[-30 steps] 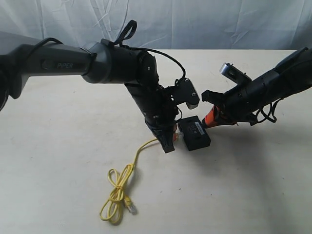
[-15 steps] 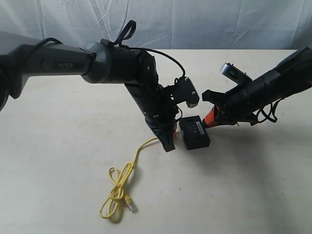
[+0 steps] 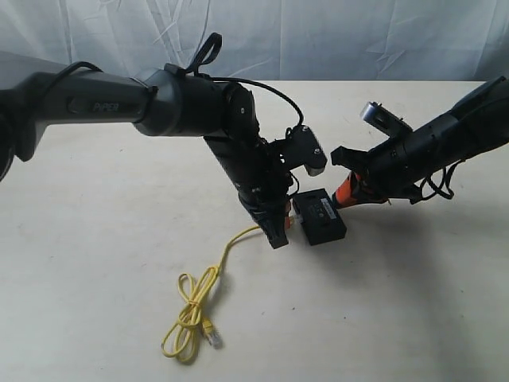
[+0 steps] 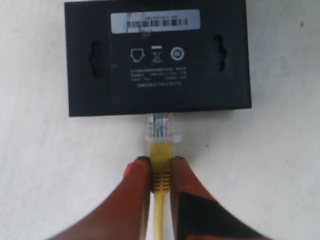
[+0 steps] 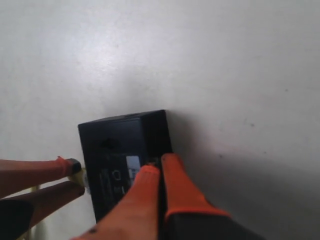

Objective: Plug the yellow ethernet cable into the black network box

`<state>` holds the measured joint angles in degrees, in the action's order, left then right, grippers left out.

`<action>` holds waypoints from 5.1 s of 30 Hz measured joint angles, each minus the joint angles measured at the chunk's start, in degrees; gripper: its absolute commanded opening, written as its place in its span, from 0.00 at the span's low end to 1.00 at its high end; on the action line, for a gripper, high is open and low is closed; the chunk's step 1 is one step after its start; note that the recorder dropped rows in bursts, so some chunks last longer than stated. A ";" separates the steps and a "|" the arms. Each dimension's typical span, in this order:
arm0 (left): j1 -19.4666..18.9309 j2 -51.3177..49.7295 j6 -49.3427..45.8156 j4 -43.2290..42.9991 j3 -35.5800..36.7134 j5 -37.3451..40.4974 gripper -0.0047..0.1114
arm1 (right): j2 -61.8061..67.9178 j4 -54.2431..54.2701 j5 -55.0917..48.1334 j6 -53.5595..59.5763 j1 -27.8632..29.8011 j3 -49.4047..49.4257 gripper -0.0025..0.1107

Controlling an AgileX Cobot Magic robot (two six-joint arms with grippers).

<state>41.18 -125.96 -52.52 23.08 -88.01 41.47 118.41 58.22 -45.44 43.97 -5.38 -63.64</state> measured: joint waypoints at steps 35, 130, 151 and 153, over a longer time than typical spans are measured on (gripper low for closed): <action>0.00 0.00 4.43 -5.03 0.00 1.34 0.04 | 0.10 -2.74 1.42 -0.05 -2.70 0.00 0.01; 0.00 -1.98 3.98 -4.46 -4.20 10.12 0.04 | 0.10 -1.35 0.94 -0.20 -2.71 0.00 0.01; 0.00 -1.86 2.80 -4.24 -4.20 10.70 0.04 | 0.10 -1.35 1.05 -0.08 -2.71 0.00 0.01; 0.00 -1.86 2.67 -3.86 -4.20 10.70 0.04 | 0.10 -1.35 1.05 -0.08 -2.71 0.00 0.01</action>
<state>41.18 -127.83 -49.85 19.22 -92.21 52.17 118.51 56.87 -44.39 43.89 -8.09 -63.64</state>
